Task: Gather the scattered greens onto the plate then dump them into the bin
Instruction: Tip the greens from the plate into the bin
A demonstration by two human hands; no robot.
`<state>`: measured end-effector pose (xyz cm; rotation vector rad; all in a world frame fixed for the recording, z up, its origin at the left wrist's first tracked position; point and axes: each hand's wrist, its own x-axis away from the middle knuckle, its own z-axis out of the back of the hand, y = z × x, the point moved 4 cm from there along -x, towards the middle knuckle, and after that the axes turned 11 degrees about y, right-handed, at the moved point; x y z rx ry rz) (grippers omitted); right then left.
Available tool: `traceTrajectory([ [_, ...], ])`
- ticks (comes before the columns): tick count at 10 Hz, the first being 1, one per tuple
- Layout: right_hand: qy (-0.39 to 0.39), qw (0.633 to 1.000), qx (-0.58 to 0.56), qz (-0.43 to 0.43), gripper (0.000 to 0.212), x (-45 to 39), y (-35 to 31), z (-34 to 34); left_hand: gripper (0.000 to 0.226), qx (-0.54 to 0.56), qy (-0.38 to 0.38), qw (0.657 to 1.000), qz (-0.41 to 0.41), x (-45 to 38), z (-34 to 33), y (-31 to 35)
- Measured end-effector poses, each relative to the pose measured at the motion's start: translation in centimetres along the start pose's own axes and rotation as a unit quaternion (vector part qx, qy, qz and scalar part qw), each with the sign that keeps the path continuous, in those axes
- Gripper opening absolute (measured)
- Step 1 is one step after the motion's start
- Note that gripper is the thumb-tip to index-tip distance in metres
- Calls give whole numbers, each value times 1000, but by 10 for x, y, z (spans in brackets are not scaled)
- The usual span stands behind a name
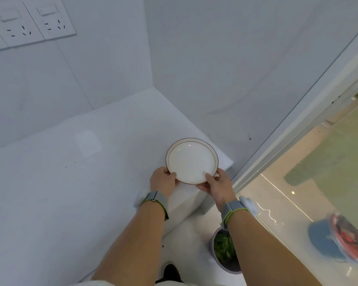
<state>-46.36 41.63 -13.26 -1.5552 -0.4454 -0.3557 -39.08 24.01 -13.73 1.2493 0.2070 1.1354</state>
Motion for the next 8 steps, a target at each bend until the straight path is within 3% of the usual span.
traceTrajectory([
  [3, 55, 995, 79, 35, 42, 1, -7, -5, 6, 47, -22, 998, 37, -8, 6, 1],
  [5, 115, 982, 138, 59, 30, 12, -8, 10, 15, 114, 3, 991, 66, 4, 13, -4],
  [6, 133, 964, 194, 122, 22, 21, -14, 17, 21, 143, 17, 987, 73, 22, 15, -1],
  [8, 54, 952, 236, 186, 21, 38, -25, 39, 19, 102, 33, 994, 16, 68, 15, 1],
])
